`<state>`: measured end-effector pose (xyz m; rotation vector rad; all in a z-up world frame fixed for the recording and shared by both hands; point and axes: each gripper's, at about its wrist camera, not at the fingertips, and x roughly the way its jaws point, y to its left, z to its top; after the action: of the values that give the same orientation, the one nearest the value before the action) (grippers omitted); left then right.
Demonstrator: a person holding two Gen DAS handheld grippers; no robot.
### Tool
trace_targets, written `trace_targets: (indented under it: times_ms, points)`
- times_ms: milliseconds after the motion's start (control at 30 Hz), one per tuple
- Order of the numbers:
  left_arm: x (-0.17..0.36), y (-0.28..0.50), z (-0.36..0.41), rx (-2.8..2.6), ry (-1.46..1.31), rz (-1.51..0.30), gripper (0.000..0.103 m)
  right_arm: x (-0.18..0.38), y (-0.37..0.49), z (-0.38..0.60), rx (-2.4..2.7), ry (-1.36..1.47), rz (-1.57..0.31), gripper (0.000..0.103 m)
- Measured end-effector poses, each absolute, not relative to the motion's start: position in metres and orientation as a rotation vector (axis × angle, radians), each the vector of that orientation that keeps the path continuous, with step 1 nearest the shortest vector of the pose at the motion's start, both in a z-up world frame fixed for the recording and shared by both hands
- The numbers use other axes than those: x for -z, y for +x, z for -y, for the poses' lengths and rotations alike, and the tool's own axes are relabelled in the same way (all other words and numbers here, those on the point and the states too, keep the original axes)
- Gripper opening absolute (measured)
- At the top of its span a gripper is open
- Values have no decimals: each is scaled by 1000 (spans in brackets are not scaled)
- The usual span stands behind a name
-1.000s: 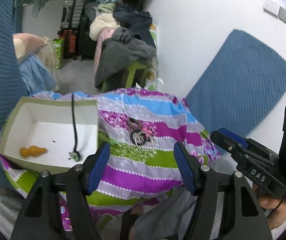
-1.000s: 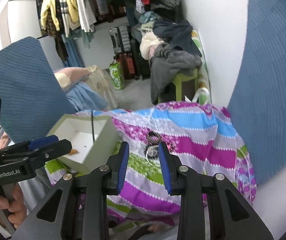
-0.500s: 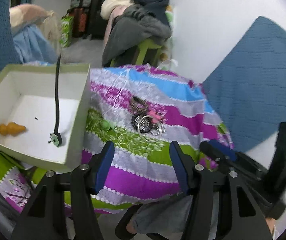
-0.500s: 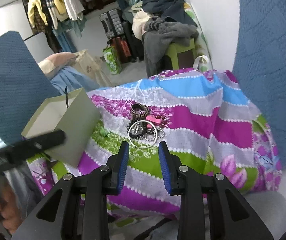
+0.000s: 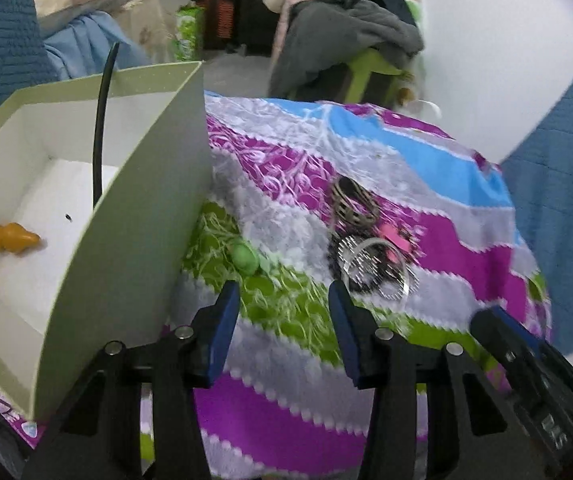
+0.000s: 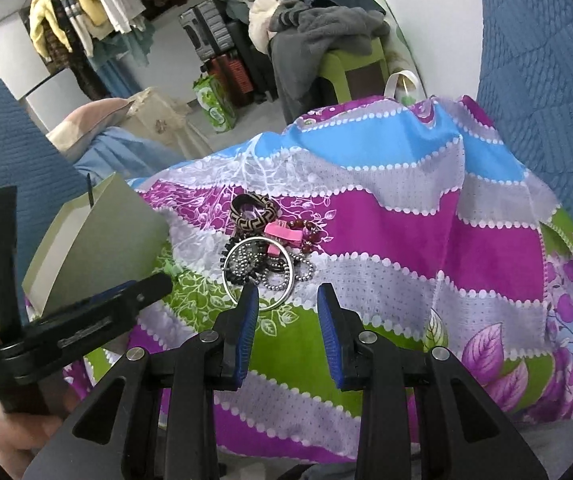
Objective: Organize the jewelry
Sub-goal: 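Grasp the green round ornament with the left tool while the right reaches the silver hoop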
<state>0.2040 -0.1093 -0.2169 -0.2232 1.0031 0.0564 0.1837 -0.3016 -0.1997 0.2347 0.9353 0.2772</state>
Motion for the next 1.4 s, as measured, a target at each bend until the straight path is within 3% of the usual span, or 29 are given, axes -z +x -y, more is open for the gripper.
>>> trace_targets:
  times_ms: [333, 467, 700, 1033, 1300, 1400]
  points:
    - [237, 228, 111, -177, -185, -1013, 46, 211, 202, 306, -295, 281, -963, 28]
    - [243, 236, 109, -199, -167, -1024, 31, 213, 205, 306, -299, 289, -970, 28]
    - [241, 233, 102, -152, -203, -1033, 30, 219, 208, 301, -313, 280, -996, 29]
    - [228, 205, 104, -12, -199, -1042, 30, 232, 221, 274, -367, 210, -1040, 42]
    - [220, 185, 100, 77, -216, -1045, 30, 243, 227, 250, -366, 102, -1062, 60]
    - [221, 179, 97, 101, -224, -1053, 30, 247, 229, 245, -357, 71, -1069, 61]
